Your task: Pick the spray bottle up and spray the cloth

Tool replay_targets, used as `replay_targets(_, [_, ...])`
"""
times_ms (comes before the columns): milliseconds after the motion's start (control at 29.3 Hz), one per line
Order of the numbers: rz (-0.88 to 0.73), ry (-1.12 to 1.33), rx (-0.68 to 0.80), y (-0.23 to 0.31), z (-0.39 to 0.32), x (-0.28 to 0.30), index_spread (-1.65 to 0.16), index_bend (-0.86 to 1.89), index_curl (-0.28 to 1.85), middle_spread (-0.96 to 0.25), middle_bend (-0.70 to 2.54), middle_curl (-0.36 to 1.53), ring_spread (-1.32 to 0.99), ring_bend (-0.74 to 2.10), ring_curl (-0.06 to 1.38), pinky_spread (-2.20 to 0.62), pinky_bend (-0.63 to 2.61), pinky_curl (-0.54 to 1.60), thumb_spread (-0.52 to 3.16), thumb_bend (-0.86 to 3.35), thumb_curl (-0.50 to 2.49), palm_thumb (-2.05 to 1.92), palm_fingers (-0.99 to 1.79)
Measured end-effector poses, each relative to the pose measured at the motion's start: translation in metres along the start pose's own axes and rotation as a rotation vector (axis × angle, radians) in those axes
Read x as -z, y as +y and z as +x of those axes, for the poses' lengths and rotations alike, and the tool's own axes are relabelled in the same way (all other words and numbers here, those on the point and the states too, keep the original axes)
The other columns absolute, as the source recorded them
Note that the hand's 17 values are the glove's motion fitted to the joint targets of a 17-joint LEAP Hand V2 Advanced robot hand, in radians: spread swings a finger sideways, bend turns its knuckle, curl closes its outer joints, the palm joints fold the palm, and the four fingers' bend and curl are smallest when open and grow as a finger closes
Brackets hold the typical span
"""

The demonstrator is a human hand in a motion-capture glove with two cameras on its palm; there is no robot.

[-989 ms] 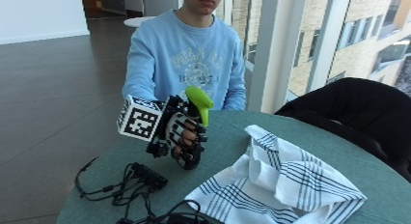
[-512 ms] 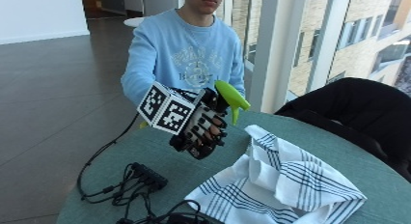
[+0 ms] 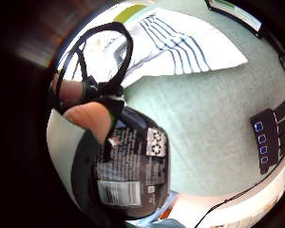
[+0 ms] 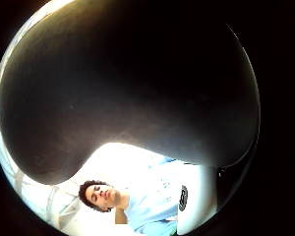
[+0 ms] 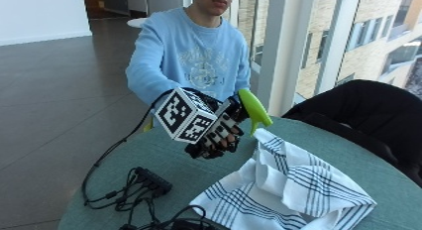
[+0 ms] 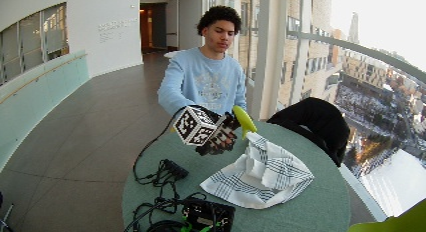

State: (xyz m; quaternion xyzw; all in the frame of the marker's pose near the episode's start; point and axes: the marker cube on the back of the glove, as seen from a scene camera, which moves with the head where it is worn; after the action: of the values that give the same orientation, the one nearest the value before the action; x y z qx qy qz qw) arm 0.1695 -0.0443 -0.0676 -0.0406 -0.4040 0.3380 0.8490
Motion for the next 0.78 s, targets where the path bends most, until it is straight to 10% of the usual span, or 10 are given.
replay_targets(785, [-0.079, -0.012, -0.058, -0.003, 0.002, -0.012, -0.2, 0.17, 0.47, -0.1, 0.32, 0.48, -0.04, 0.44, 0.39, 0.21, 0.18, 0.29, 0.71, -0.03, 0.64, 0.94, 1.13])
